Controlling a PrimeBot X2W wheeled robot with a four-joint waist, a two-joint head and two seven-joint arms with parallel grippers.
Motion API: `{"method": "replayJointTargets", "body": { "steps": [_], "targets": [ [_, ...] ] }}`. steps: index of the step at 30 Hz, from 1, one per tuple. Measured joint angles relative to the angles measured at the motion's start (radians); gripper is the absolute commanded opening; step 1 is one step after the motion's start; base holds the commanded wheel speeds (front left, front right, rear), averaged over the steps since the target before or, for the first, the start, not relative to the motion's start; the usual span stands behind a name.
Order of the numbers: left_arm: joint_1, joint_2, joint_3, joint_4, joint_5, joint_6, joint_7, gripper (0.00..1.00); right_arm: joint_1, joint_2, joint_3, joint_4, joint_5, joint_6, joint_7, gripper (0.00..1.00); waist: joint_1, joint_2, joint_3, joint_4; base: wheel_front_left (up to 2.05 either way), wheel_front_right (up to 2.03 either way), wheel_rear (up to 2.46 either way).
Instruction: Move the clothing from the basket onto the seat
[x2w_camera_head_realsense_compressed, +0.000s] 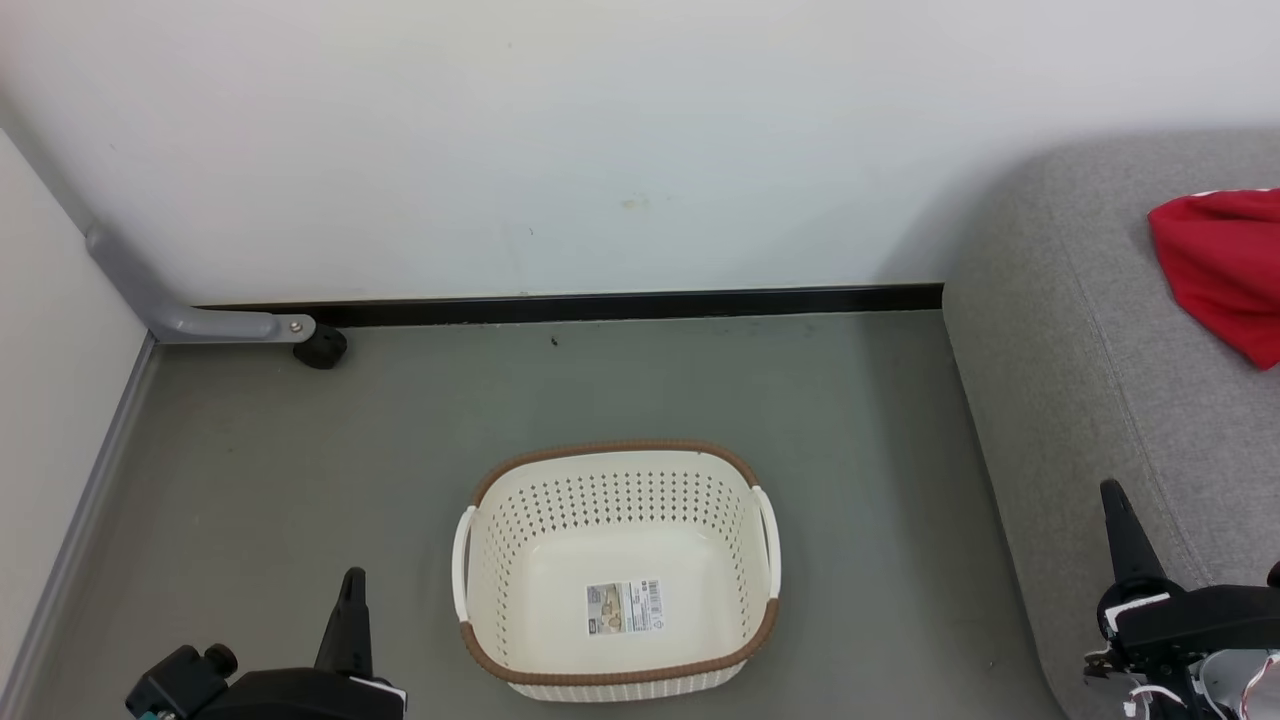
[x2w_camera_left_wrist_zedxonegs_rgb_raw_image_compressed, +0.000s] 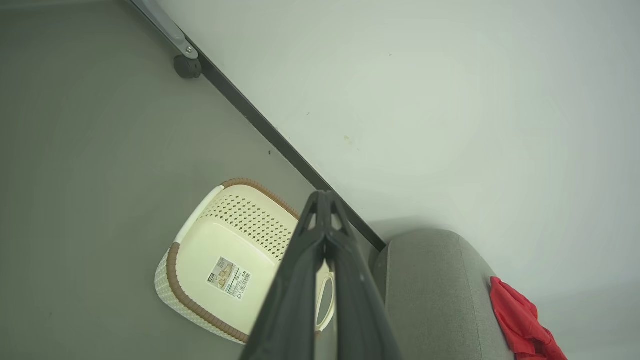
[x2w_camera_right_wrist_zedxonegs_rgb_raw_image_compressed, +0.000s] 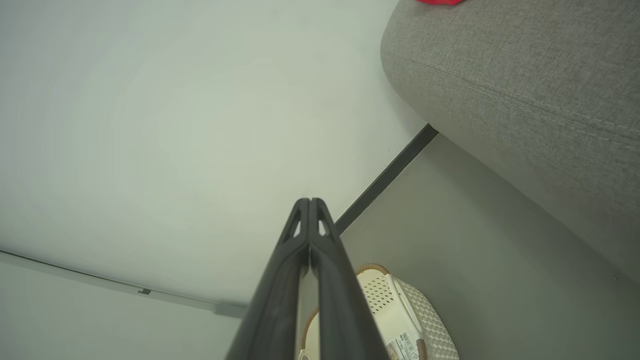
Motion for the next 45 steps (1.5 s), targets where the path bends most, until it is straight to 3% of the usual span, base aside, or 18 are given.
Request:
{"method": "replayJointTargets", "body": {
  "steps": [45],
  "targets": [
    [-0.04,-0.003,0.136,0.0,-0.584,-0.113,0.158,0.0,0.014,0.116,-0.188,-0.053,0.481,0.0,0.156,0.0,0.0001,0.0,-0.026,-0.053,0.0,0.0,0.0]
  ]
}}
